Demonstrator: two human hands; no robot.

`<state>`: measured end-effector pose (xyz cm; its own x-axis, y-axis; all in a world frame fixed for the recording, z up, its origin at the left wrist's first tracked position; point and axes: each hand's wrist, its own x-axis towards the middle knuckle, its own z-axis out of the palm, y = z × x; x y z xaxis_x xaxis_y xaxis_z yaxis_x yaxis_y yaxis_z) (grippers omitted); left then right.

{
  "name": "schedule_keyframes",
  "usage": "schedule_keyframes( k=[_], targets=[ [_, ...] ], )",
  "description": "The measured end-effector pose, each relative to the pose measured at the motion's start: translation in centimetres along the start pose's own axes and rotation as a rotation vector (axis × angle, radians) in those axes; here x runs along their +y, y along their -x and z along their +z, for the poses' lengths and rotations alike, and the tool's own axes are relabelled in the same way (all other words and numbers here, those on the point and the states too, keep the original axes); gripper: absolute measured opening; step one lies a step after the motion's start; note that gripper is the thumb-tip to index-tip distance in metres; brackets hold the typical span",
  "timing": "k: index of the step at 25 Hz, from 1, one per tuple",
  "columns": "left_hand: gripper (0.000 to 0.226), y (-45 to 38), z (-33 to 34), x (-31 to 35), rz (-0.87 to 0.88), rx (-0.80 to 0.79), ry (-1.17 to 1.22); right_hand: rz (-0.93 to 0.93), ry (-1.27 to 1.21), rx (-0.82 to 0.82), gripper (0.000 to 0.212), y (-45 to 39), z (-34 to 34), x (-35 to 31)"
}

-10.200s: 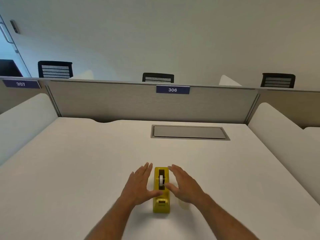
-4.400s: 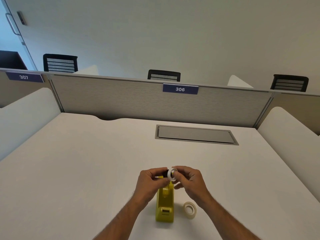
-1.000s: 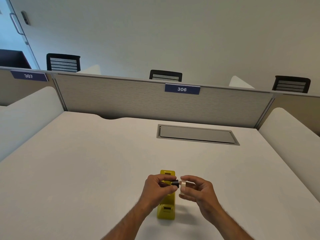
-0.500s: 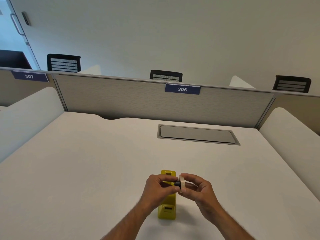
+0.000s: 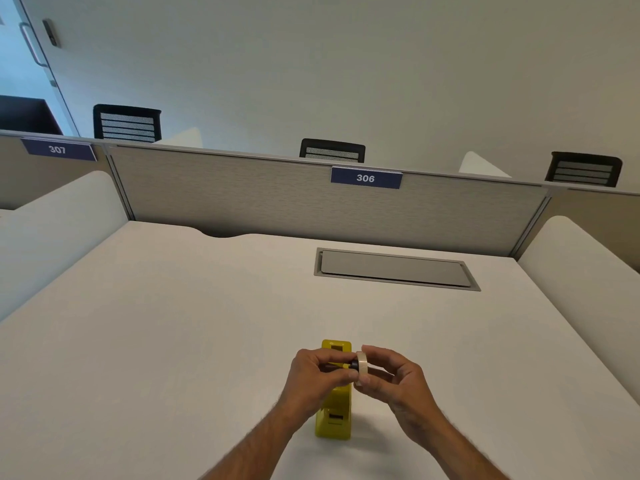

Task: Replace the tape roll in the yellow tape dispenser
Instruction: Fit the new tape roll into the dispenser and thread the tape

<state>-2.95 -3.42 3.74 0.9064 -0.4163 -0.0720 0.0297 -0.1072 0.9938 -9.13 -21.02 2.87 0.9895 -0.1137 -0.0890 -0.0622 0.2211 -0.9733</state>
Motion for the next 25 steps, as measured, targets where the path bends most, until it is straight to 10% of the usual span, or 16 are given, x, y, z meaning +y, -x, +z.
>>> schedule_keyframes(
  k=[25],
  targets=[
    [0.041,-1.9,-1.9,-2.0,-0.004,0.079,-0.287,-0.066,0.654,0.139,0.038,-3.1,2.2,1.4]
  ],
)
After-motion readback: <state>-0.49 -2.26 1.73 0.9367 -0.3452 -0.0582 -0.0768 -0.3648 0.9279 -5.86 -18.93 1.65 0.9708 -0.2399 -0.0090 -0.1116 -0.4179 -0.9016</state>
